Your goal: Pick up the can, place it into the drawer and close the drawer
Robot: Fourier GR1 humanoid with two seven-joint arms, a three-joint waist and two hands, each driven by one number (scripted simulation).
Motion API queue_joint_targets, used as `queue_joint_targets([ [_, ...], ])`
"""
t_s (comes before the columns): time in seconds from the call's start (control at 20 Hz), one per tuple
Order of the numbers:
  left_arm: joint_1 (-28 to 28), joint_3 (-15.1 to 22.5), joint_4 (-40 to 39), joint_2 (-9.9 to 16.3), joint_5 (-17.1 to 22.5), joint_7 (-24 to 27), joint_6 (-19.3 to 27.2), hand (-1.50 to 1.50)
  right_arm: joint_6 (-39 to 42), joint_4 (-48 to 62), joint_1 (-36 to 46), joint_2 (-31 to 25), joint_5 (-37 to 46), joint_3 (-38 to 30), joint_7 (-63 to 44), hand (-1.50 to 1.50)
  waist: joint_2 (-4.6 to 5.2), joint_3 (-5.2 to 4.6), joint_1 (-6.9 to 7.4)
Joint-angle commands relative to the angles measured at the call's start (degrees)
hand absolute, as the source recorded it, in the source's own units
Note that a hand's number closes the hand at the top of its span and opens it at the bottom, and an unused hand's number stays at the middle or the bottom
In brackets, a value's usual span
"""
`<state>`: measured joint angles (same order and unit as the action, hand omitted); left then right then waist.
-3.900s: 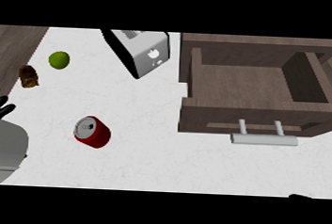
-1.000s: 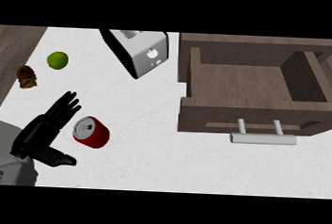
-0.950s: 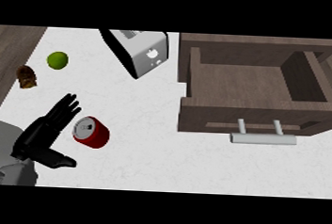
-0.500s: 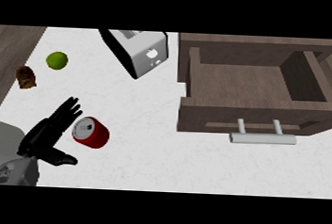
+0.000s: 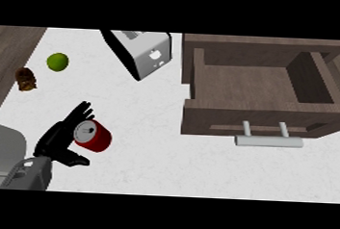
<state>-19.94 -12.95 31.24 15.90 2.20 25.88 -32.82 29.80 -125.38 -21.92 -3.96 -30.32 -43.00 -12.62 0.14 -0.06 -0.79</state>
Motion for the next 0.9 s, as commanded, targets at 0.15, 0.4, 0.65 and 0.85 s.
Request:
queue_joint_targets([
  [0.15,-4.8,-0.6,-9.8,-1.0,-1.0,5.4,0.3,-1.50,2.5,1.4,0.0,1.7,1.9,0.5,1.4,-1.50,0.03,0.00,-0.04],
  [0.4,-5.0,-0.8,-8.3,-3.0,1.4,1.5,-1.7,1.50,-3.3,-6.4,0.9,3.9,3.1,4.1,-3.7,-1.50,-0.06,0.01,0.32],
  [0.65,-6.6,0.6,-9.7,-3.3,0.8,2.1,-6.2,1.50,2.6,-3.4,-3.5,3.0,-1.9,-0.2,-2.1,-1.50,-0.07,0.01,-0.08],
  [0.85,-5.9,1.0,-4.5,-5.5,2.8,2.0,-8.5,1.50,0.9,-3.5,-1.3,3.2,-0.9,0.1,-2.6,-1.50,-0.18,0.04,0.52],
])
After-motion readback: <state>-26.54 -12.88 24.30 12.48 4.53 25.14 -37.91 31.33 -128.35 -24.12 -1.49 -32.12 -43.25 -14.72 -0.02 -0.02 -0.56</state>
